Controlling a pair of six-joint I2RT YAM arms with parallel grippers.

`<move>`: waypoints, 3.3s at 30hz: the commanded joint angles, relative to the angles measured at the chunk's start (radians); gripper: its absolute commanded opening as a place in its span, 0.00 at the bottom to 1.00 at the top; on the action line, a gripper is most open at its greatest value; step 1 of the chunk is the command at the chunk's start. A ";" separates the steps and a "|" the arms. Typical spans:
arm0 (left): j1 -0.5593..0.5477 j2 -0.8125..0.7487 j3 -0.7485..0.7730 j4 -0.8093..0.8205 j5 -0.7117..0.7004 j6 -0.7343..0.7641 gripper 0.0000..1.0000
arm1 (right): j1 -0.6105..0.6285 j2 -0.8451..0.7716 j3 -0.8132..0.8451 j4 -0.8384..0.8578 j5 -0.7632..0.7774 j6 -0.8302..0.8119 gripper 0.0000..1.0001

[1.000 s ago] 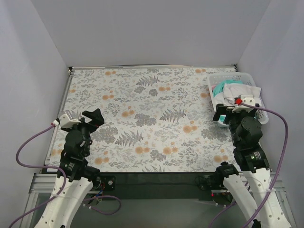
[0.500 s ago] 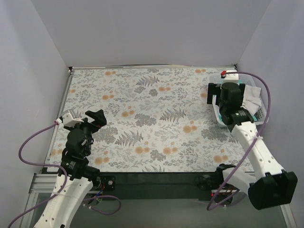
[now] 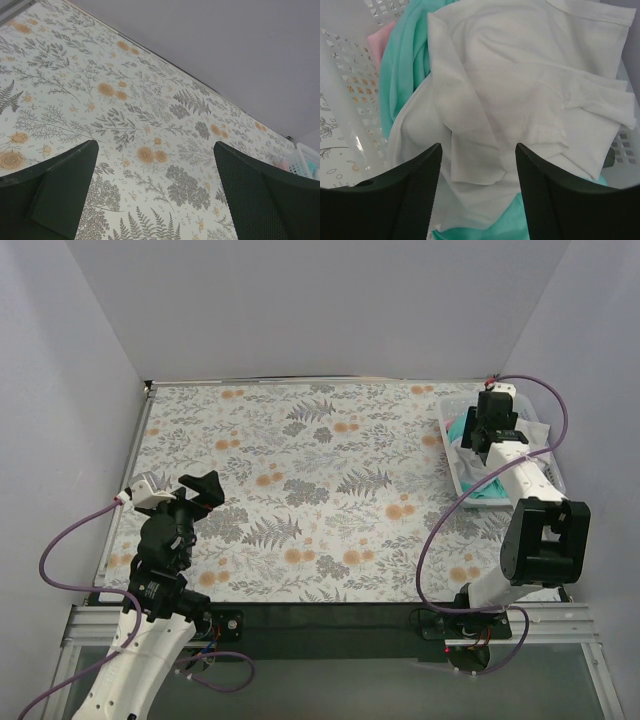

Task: Fold and stack the t-shirts
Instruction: Grab the tshirt from the pile, then move the tshirt to the center of the board, then flatten the tshirt out

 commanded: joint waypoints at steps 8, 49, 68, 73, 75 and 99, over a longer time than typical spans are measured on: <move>-0.003 -0.002 -0.013 0.025 0.015 0.010 0.91 | -0.018 0.087 0.050 0.049 -0.091 -0.044 0.23; -0.003 0.147 0.001 0.042 0.171 0.042 0.88 | 0.542 -0.130 0.015 0.143 -0.042 0.109 0.10; 0.002 0.868 0.321 0.016 0.534 0.324 0.84 | 0.401 0.130 0.160 0.055 -0.672 -0.314 0.55; 0.049 1.131 0.467 0.031 0.618 0.336 0.81 | 0.361 0.344 0.318 0.006 -0.733 -0.353 0.47; 0.060 1.176 0.495 0.034 0.633 0.337 0.80 | 0.343 0.401 0.384 -0.003 -0.747 -0.354 0.46; 0.068 0.960 0.271 0.017 0.512 -0.026 0.83 | 0.341 0.510 0.386 -0.023 -0.690 -0.325 0.01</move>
